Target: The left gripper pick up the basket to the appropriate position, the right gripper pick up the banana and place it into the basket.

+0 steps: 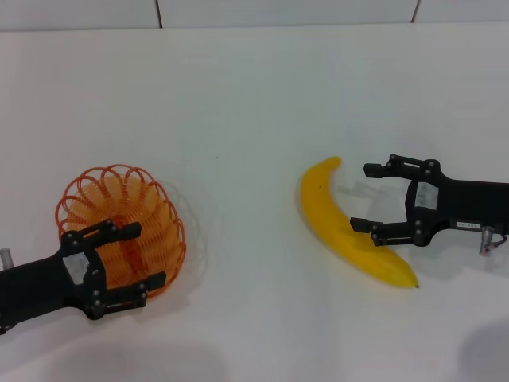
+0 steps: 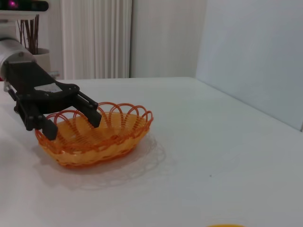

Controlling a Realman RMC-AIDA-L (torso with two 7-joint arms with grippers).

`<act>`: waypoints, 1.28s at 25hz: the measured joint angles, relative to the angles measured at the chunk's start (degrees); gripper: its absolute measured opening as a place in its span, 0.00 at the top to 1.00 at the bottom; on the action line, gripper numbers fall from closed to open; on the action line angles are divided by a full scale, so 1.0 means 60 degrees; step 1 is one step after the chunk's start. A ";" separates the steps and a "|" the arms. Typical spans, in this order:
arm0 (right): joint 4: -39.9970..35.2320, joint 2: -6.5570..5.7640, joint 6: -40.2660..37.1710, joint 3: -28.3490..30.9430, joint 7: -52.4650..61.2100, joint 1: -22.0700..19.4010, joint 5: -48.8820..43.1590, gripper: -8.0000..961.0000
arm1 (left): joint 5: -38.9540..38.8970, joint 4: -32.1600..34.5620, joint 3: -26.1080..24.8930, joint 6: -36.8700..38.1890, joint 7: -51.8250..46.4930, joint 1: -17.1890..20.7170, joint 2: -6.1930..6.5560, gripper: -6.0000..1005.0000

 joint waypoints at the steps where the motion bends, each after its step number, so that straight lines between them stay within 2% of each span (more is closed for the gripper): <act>1: -0.0004 0.0000 -0.0011 0.0000 -0.0002 0.0000 0.0000 0.07 | 0.0000 0.0004 0.0000 0.0060 0.0023 0.0005 0.0002 0.16; 7: -0.0034 0.0000 -0.0212 -0.0082 -0.0018 -0.0036 0.0000 0.07 | -0.0007 0.0008 -0.0017 0.0723 0.0435 0.0085 0.0034 0.17; 15: -0.0058 0.0000 -0.0294 -0.0118 -0.0020 -0.0023 0.0000 0.07 | 0.0024 0.0007 -0.0310 0.0722 0.0463 0.0126 0.0041 0.19; 18: -0.0058 0.0000 -0.0263 -0.0118 -0.0020 -0.0038 -0.0001 0.07 | -0.0096 0.0101 -0.0933 0.0865 0.0343 0.0093 0.0044 0.20; 21: -0.0057 -0.0001 -0.0230 -0.0118 -0.0020 -0.0023 0.0000 0.07 | -0.0055 0.1088 -0.1449 0.1021 -0.0937 0.0026 0.0048 0.20; 22: -0.0057 0.0000 -0.0229 -0.0118 -0.0019 -0.0007 0.0000 0.07 | 0.0027 0.1649 -0.1461 0.1045 -0.1800 0.0014 0.0048 0.21; 23: -0.0052 -0.0001 -0.0233 -0.0117 -0.0020 0.0043 0.0000 0.07 | 0.0220 0.2741 -0.1472 0.1031 -0.3326 -0.0043 0.0049 0.21; 24: -0.0052 -0.0001 -0.0233 -0.0117 -0.0020 0.0043 0.0000 0.07 | 0.0220 0.2741 -0.1472 0.1031 -0.3326 -0.0043 0.0049 0.21; 25: -0.0045 -0.0001 -0.0233 -0.0118 -0.0020 0.0068 -0.0001 0.07 | 0.0525 0.3549 -0.1515 0.0975 -0.4502 -0.0156 0.0072 0.21; 26: -0.0042 0.0000 -0.0233 -0.0118 -0.0019 0.0086 -0.0001 0.07 | 0.0646 0.3779 -0.1528 0.0960 -0.4860 -0.0208 0.0097 0.22; 28: -0.0043 0.0000 -0.0236 -0.0117 -0.0019 0.0101 -0.0001 0.07 | 0.1175 0.4386 -0.1550 0.0929 -0.5951 -0.0460 0.0247 0.22; 29: -0.0048 0.0000 -0.0249 -0.0117 -0.0019 0.0102 -0.0001 0.07 | 0.1660 0.4705 -0.1554 0.0928 -0.6751 -0.0734 0.0417 0.22; 30: -0.0052 -0.0001 -0.0260 -0.0118 -0.0019 0.0102 -0.0001 0.07 | 0.1853 0.4800 -0.1553 0.0933 -0.7011 -0.0851 0.0485 0.22; 32: -0.0054 -0.0001 -0.0275 -0.0117 -0.0019 0.0103 -0.0001 0.07 | 0.2678 0.5012 -0.1515 0.0974 -0.7819 -0.1405 0.0771 0.23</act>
